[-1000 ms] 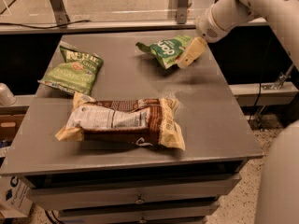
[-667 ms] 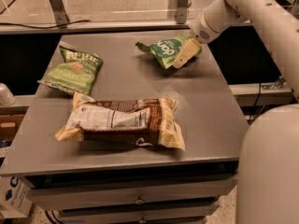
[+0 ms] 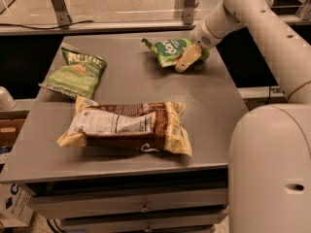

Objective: Pick green rice chip bag

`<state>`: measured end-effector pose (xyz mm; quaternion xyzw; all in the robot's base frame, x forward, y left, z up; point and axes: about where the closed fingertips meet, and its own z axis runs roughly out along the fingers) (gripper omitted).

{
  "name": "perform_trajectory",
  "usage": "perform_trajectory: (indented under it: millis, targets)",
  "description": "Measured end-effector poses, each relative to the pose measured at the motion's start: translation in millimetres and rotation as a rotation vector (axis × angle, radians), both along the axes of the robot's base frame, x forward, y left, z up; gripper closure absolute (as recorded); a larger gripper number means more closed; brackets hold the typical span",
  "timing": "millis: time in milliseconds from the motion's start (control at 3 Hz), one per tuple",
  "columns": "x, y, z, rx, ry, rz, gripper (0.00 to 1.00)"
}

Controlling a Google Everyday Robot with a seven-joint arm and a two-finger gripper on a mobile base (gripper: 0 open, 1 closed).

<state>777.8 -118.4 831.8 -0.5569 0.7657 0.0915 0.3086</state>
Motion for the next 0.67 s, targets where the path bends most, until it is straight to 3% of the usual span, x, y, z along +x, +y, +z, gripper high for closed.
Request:
perform_trajectory:
  millis: [667]
  targets:
    - [-4.9,-12.8,-0.6,-0.018,0.015,-0.008,0.65]
